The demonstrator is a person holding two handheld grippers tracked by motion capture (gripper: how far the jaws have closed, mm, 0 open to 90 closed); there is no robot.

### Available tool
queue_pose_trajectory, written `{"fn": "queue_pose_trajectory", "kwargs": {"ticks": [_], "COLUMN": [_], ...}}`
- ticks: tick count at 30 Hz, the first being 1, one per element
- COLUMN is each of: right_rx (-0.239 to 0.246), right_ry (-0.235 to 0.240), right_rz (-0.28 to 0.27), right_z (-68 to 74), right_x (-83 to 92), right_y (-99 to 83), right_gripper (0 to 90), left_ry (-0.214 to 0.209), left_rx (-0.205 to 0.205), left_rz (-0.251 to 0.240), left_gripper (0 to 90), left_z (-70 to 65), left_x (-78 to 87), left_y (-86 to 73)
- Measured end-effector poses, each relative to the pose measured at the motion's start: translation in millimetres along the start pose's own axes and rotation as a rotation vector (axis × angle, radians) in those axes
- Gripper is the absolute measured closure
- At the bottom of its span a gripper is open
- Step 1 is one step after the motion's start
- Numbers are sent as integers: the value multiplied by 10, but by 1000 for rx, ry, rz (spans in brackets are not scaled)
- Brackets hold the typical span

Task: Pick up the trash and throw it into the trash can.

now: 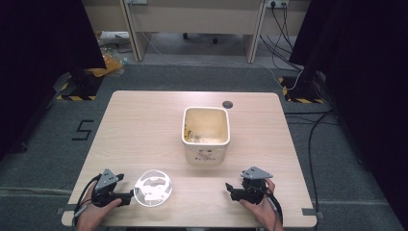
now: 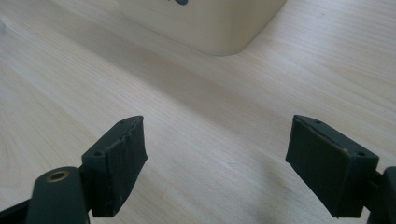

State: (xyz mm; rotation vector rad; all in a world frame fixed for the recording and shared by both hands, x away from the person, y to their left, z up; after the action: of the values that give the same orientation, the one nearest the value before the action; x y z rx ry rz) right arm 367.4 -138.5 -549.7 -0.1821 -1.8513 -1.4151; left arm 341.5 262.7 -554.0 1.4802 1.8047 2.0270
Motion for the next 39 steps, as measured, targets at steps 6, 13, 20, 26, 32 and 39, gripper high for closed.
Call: {"fn": "queue_pose_trajectory", "kwargs": {"ticks": [6,13,20,26,32,39], "right_rx": [-1,8,24,49,104,147], "right_ry": [24,62,142,175,249,290], "right_rz": [-2,-17,-37,-52,-70,-71], "right_z": [42,124,258,378,529,623], "right_x": [6,25,93,138,142,98], "right_y": [-5,-9,-9,-5,0,5], "right_gripper": [199,200,181,172,184,184], "left_ry": [-39,-88,-133,-176,-224,-261], "left_rx": [-33,-85,-113,-94,-106,-130], "left_rz": [25,64,71,23,-50,-58], "left_gripper": [177,177,178,176,188,191], "left_z": [-211,-439,-634,-691,-776,-869], "left_x": [-190,-466,-677,-582,-441,-504], "left_y": [105,259,344,331,249,268]}}
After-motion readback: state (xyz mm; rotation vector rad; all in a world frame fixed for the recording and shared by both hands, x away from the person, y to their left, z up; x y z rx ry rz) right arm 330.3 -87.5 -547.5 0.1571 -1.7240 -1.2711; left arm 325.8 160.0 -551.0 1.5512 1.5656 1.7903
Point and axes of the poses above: each handheld gripper's, and its own axes: x roughly backward along the jaws, y roughly out of its top, z roughly to its left, the point moved 7 cm from there along -x, roughly forward along the jaws, and after that the axes turned 9 degrees about -y, right-handed, at the moved point
